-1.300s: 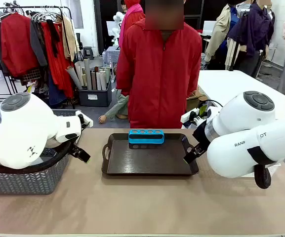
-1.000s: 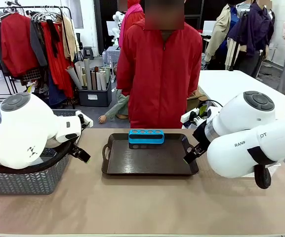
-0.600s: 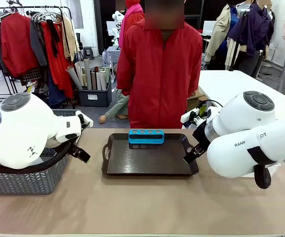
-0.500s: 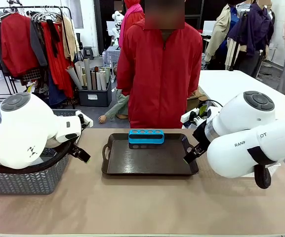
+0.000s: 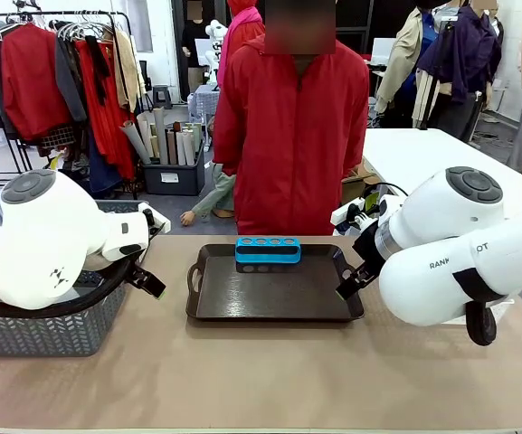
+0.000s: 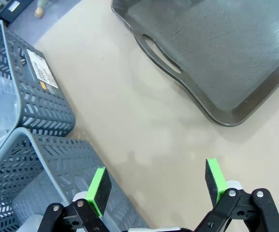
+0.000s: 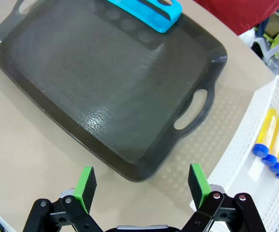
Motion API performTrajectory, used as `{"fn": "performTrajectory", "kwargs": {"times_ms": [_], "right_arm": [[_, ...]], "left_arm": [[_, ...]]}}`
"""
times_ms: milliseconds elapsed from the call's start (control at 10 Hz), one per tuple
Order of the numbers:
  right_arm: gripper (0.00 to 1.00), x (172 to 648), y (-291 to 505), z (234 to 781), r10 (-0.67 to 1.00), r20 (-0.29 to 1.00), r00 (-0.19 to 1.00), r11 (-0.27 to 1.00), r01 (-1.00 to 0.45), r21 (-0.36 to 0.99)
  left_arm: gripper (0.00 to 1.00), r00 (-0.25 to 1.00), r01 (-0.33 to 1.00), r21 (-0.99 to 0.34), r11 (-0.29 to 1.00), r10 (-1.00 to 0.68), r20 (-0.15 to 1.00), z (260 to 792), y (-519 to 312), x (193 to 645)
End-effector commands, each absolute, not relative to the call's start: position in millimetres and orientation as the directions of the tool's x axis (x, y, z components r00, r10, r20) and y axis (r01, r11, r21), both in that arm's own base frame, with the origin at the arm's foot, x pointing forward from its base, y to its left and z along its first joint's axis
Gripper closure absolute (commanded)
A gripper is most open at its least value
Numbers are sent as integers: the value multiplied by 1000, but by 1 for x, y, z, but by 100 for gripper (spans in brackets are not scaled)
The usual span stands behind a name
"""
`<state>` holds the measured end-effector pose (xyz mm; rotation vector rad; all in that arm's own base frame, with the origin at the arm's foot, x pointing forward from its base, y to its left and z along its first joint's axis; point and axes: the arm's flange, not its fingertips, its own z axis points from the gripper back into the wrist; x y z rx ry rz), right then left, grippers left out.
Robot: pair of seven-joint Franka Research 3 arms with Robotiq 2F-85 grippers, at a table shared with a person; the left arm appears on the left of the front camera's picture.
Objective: Prepare the laboratory tools.
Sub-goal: Pick up one Small flask and place it on the Handle tray.
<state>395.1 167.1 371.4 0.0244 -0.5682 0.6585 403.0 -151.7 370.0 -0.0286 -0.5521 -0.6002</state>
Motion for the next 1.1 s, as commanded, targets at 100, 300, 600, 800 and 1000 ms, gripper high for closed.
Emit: {"fn": "performTrajectory", "kwargs": {"times_ms": [100,300,600,800,1000], "right_arm": [[0,395,167,371,571,507,645,797,-585,-154],[0,391,177,379,594,495,634,775,-615,-142],[0,387,186,408,611,510,605,735,-673,-83],[0,386,180,431,610,501,614,721,-692,-30],[0,385,174,467,620,498,606,677,-734,51]], "left_arm": [[0,686,543,131,829,-528,501,370,-152,403],[0,689,567,114,816,-546,477,384,-156,403],[0,673,649,30,761,-592,444,411,-151,398],[0,672,694,-58,718,-616,412,431,-151,397],[0,631,752,-139,644,-642,436,468,-143,401]]}}
